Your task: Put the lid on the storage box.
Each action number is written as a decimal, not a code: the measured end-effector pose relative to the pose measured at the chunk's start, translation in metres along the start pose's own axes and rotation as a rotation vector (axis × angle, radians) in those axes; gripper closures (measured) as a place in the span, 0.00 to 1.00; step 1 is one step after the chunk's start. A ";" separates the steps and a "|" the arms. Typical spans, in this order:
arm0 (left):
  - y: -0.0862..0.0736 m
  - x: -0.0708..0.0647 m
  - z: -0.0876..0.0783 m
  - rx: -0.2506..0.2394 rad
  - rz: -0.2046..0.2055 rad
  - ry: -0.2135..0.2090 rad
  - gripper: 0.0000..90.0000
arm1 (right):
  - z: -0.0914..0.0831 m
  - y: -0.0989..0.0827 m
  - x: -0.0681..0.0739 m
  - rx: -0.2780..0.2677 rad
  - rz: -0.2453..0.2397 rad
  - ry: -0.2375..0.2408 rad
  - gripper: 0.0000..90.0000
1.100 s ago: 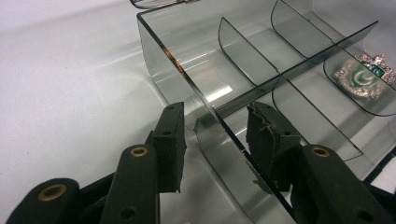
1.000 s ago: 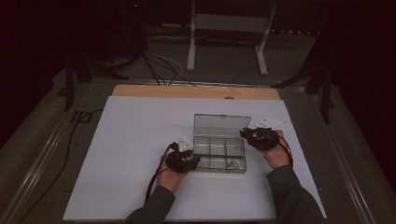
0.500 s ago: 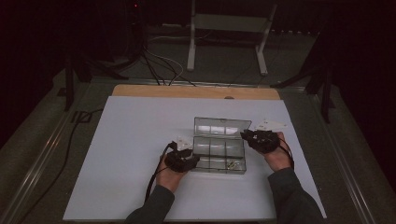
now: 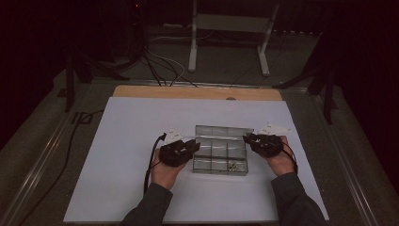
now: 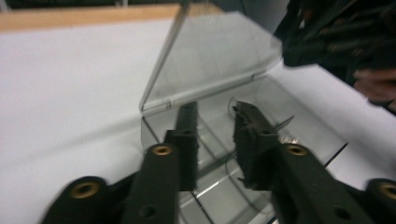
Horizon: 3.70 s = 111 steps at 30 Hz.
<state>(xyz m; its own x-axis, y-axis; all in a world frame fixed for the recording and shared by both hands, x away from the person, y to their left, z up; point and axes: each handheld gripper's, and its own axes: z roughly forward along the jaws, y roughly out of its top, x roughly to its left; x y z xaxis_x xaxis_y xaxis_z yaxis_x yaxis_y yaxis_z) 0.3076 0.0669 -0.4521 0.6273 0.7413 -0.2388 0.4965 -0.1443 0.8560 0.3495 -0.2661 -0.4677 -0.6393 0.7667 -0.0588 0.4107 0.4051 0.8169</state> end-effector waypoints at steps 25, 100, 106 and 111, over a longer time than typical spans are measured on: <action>0.001 -0.015 0.001 -0.006 0.033 0.025 1.00 | -0.014 -0.015 0.003 -0.022 0.048 0.044 0.64; -0.034 0.067 -0.091 -0.085 0.131 0.161 0.26 | -0.051 -0.039 0.018 -0.215 0.173 0.037 0.00; -0.037 0.081 -0.106 -0.117 0.124 0.200 0.09 | -0.055 -0.038 0.021 -0.240 0.165 0.016 0.00; -0.044 0.093 -0.111 -0.122 0.093 0.245 0.01 | -0.056 -0.040 0.021 -0.248 0.170 -0.007 0.00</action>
<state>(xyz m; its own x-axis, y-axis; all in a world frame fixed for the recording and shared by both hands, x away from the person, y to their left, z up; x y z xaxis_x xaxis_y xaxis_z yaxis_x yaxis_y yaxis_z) 0.2767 0.2150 -0.4610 0.4957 0.8669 -0.0521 0.3584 -0.1495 0.9215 0.2838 -0.2942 -0.4695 -0.5696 0.8172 0.0876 0.3394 0.1368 0.9306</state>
